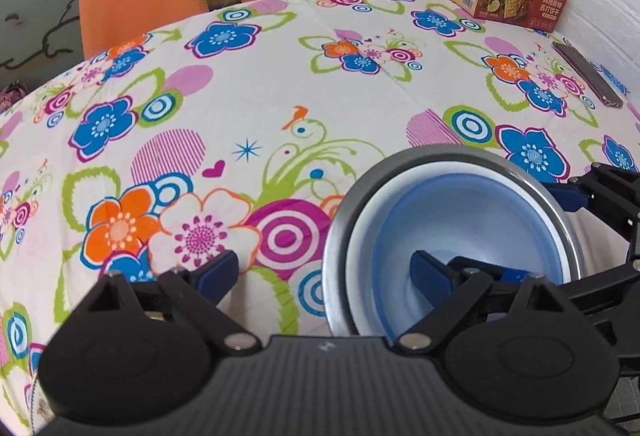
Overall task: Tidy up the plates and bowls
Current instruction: 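Grasp the steel bowl rim of the nested bowls with the left tool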
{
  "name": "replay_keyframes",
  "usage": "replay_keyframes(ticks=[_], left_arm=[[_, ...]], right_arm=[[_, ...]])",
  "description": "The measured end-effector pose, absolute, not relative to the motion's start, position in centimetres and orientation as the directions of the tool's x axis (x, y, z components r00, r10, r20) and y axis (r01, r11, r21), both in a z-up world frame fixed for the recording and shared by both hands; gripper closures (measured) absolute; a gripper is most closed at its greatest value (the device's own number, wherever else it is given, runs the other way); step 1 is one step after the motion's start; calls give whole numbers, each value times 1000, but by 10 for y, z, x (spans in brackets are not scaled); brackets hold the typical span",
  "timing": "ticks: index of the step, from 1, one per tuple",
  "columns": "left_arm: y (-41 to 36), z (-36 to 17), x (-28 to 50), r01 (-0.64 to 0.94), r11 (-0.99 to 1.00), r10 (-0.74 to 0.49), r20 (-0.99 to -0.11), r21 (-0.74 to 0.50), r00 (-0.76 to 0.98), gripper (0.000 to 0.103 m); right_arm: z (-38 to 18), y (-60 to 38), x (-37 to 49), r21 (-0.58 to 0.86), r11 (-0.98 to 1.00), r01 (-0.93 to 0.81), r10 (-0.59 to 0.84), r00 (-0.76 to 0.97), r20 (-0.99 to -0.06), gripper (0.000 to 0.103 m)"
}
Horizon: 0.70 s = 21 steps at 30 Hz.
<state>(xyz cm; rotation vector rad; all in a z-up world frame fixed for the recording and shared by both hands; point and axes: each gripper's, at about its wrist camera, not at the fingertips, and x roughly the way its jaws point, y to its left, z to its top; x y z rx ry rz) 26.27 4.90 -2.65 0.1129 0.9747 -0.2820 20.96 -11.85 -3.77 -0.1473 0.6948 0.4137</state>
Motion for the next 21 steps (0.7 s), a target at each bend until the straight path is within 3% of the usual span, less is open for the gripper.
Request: replay_keyframes(ticks=[6, 21], left_arm=[[52, -30, 268, 289, 955, -217, -827, -69, 519, 11], [49, -27, 264, 268, 960, -215, -819, -78, 531, 11]], right_arm=[[-44, -121, 222, 59, 904, -424, 351, 654, -670, 38], [-44, -126, 220, 13, 910, -415, 325, 692, -645, 36]])
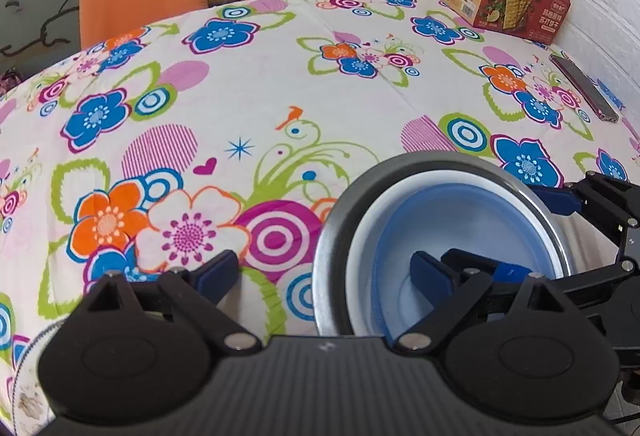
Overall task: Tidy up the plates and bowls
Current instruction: 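Grasp the steel bowl rim of the nested bowls with the left tool, then lift the nested bowls onto the plate stack and open the left tool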
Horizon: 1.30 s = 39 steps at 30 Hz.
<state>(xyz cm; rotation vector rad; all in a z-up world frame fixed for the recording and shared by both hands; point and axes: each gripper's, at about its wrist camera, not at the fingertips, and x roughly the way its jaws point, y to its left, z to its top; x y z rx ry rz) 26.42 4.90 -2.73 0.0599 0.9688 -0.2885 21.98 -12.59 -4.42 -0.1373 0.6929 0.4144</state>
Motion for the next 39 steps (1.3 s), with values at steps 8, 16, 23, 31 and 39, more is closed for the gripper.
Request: replay_keyframes(ticks=[8, 16, 23, 31, 39], left_arm=[[46, -26, 260, 280, 959, -190, -822, -39, 536, 11], [48, -26, 260, 285, 957, -205, -818, -53, 538, 11], [52, -27, 266, 314, 945, -246, -826, -88, 508, 11], [53, -26, 268, 375, 922, -277, -834, -91, 478, 11], [57, -26, 267, 450, 884, -355, -803, -123, 479, 16]], right_arm=[[-44, -125, 217, 57, 916, -397, 333, 671, -662, 36], [-48, -125, 214, 63, 920, -387, 335, 693, -638, 35], [-50, -122, 211, 61, 929, -365, 323, 719, -615, 31], [-42, -119, 209, 53, 934, -354, 300, 693, -656, 33], [-47, -118, 208, 55, 939, -339, 290, 697, -656, 30]])
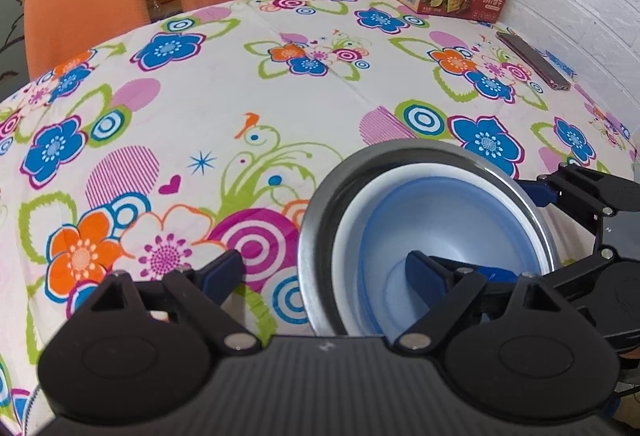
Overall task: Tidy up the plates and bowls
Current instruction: 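Lift the nested bowls onto the plate stack and open the left tool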
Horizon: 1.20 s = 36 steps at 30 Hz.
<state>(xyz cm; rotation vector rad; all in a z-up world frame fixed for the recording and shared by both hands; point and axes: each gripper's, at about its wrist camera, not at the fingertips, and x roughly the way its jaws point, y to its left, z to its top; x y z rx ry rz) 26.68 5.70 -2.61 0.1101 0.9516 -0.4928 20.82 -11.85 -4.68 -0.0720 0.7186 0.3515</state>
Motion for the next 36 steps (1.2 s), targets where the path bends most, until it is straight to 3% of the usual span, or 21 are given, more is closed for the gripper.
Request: replay_keyframes(ticks=[7, 9, 11, 15, 18, 19, 23, 29, 36], left_arm=[[50, -24, 260, 446, 888, -344, -802, -109, 488, 27], [47, -23, 257, 431, 897, -327, -805, -98, 496, 36], [46, -21, 252, 422, 900, -330, -803, -109, 496, 55], [43, -20, 249, 378, 917, -318, -805, -126, 502, 63], [48, -12, 255, 302, 938, -307, -811, -170, 498, 66], [53, -5, 256, 289, 936, -327, -803, -201, 499, 70], [66, 34, 245, 297, 931, -351, -751, -214, 560, 71], [111, 87, 220, 237, 962, -259, -722, -135, 642, 71], [175, 63, 182, 108, 991, -124, -779, -73, 615, 70]], right_arm=[[-49, -120, 201, 67, 942, -328, 297, 723, -624, 29], [-48, -118, 202, 65, 942, -330, 294, 716, -633, 29], [-46, -119, 203, 71, 940, -334, 298, 702, -647, 30], [-45, -131, 199, 140, 918, -371, 372, 683, -628, 40], [-42, -132, 202, 172, 905, -389, 405, 663, -630, 68], [-41, -129, 203, 197, 893, -404, 430, 643, -633, 68], [-25, -116, 195, 128, 895, -427, 406, 664, -628, 68], [32, -93, 186, 56, 874, -482, 431, 719, -545, 67], [42, -31, 181, 90, 778, -622, 567, 634, -527, 64]])
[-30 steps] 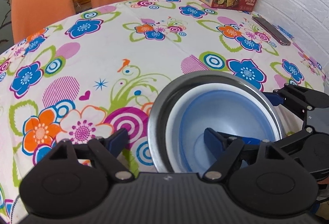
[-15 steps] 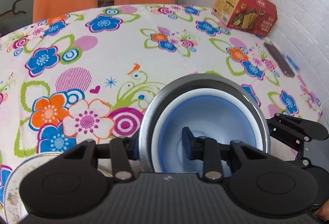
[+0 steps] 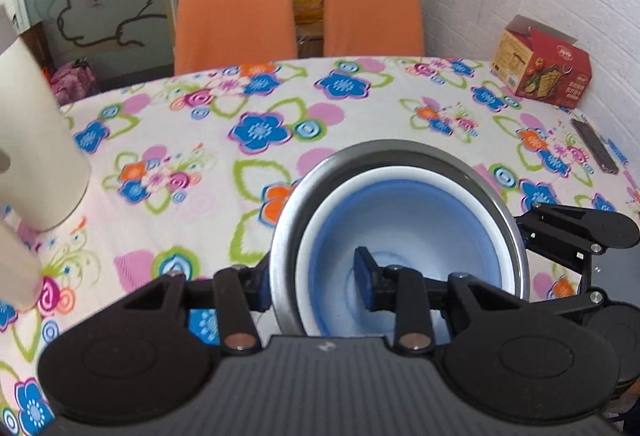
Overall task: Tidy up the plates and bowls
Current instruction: 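Lift the nested bowls onto the plate stack and open the left tool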
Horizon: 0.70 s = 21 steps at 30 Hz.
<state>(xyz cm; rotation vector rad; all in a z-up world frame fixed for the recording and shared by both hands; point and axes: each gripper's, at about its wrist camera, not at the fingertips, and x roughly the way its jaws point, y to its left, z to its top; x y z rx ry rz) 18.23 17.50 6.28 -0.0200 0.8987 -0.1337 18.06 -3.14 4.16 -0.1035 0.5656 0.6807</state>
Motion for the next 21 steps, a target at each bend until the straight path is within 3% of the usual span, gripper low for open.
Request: replay_keyframes(ticks=[6, 13, 16, 19, 21], left_arm=[[202, 21, 160, 65, 991, -136, -825, -120, 548, 70], [203, 9, 159, 85, 987, -160, -808, -136, 567, 69], [200, 9, 157, 114, 985, -173, -785, -131, 595, 31], [195, 14, 154, 106, 991, -133, -763, -84, 633, 28], [194, 19, 150, 90, 995, -95, -742, -47, 663, 19]], right_arm=[[5, 9, 165, 167, 711, -683, 620, 497, -607, 64], [-16, 25, 150, 154, 721, -676, 582, 469, -664, 63], [-20, 28, 150, 126, 733, -668, 557, 483, -676, 61], [-20, 25, 150, 132, 740, -660, 555, 488, -673, 62], [-19, 24, 153, 150, 747, -648, 555, 483, -677, 61]])
